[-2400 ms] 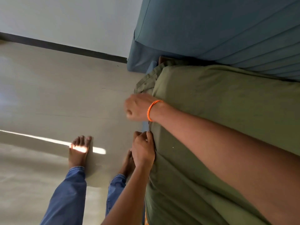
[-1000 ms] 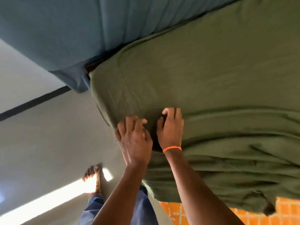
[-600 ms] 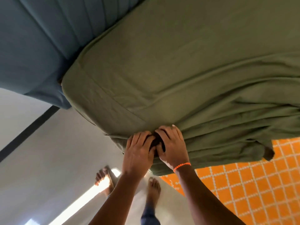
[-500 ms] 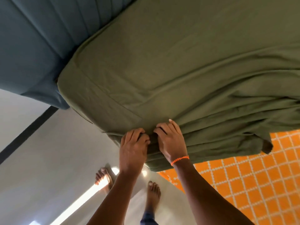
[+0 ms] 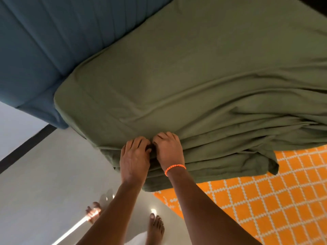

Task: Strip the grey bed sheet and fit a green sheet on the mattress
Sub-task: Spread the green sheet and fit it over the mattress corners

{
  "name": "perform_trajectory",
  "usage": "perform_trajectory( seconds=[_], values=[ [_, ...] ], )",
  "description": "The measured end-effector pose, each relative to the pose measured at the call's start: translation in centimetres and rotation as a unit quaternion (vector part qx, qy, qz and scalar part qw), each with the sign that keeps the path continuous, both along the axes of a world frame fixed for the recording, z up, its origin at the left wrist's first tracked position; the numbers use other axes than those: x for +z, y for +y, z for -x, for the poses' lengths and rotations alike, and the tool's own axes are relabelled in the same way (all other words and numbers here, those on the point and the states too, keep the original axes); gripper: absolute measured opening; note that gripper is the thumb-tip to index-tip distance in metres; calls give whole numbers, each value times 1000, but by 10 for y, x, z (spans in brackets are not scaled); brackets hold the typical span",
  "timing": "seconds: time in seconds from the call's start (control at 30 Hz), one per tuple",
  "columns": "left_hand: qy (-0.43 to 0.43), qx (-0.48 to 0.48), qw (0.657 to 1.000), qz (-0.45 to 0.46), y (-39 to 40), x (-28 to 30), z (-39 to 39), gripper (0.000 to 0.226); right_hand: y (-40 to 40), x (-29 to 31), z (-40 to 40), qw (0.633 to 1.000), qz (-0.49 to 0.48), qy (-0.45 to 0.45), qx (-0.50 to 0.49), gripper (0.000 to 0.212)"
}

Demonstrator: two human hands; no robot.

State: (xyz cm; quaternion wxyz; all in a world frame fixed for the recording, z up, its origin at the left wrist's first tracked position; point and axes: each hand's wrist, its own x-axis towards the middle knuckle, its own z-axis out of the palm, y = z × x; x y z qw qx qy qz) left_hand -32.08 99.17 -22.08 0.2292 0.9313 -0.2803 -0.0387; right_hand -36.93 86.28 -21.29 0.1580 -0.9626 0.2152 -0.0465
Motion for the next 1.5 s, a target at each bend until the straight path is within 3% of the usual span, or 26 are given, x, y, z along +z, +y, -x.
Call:
perform_trajectory(
  seconds=[0.1, 0.2, 0.37, 0.43, 0.5, 0.6, 0.67, 0.77, 0.9, 1.03, 1.13, 1.2, 1.3, 1.37, 1.5],
  values=[
    [17, 20, 1000, 1, -3, 3, 4, 24, -1, 6, 6, 999, -29, 19, 41, 24],
    [1, 27, 1000, -14, -6, 4, 2, 11, -4, -1, 18, 996, 27, 60, 60, 31],
    [-14, -12, 1000, -11, -9, 2, -9, 18, -12, -1, 3, 995, 74, 51, 41, 25],
    [-3, -26, 1000, 11, -3, 3, -7, 15, -12, 3, 3, 998, 31, 41, 43, 24],
    [14, -35, 999, 23, 4, 3, 1, 26, -7, 9, 10, 998, -36, 33, 36, 19],
    [-4, -43, 998, 37, 13, 1, 15, 14, 4, 16, 20, 990, -139, 23, 31, 7],
    [-22, -48, 997, 54, 17, 3, 24, 13, 10, 20, 20, 986, -164, 20, 25, 12],
    [-46, -47, 997, 44, 22, 4, 26, 11, 20, 16, 15, 991, -123, 51, 32, 20],
    [-73, -31, 997, -15, 27, 1, 22, 13, 30, 9, 20, 988, -67, 121, 68, 10],
    [-67, 8, 997, -32, 32, 6, 35, 8, 42, 13, 49, 995, -53, 22, 79, 46],
    [-56, 24, 998, 16, 36, 15, 66, 19, 55, 18, 86, 999, 4, -48, 25, 42],
    [-12, -47, 997, 57, 38, 7, 90, 18, 56, 10, 112, 1000, 11, -11, -10, 47],
    [29, -129, 991, 20, 39, -8, 121, 49, 38, -8, 150, 990, 56, 96, -87, 80],
    [23, -122, 992, -9, 33, -9, 127, 60, 17, -15, 164, 986, 91, 80, -117, 65],
    [4, -81, 996, -45, 14, 3, 135, 61, -13, -12, 165, 991, 112, -3, -75, 20]
  ],
)
